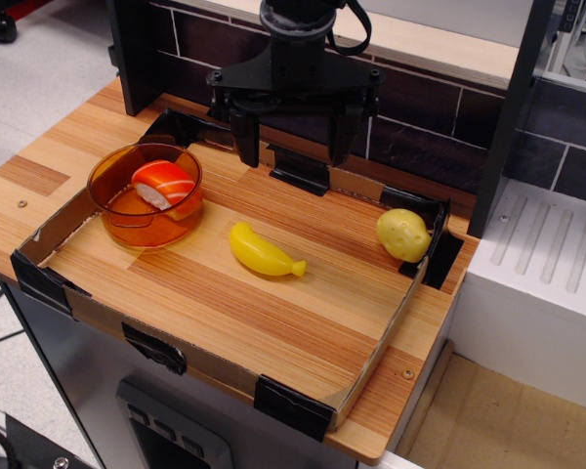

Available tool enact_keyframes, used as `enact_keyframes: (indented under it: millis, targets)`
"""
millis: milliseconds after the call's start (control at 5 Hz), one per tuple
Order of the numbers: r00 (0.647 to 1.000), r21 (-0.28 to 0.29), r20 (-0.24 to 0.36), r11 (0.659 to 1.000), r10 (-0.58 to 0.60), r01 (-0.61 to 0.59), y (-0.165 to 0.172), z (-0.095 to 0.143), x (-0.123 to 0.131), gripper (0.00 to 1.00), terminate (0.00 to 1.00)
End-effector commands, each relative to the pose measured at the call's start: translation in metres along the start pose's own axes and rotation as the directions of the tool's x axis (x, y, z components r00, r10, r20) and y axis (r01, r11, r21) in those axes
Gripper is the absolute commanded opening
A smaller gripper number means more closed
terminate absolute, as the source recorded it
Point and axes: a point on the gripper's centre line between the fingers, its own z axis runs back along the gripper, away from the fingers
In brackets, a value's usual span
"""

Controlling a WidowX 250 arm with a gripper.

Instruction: Take sushi out of pot

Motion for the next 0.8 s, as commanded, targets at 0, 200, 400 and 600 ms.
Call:
enact_keyframes:
  millis: [0,200,400,600]
  targets:
    - [1.0,0.0,0.0,1.0,0.0,0.0,0.0,0.0,0.0,1.0,0.0]
    - [0.979,-0.038,0.061,0.98,0.197,-0.194,0.018,0.013,0.009,1.0,0.0]
    - [0.937,-0.057,0.078,0.94,0.341,-0.337,0.04,0.021,0.02,1.0,0.0]
    - [0.83,-0.035,0.108,0.836,0.548,-0.547,0.071,0.026,0.034,1.0,0.0]
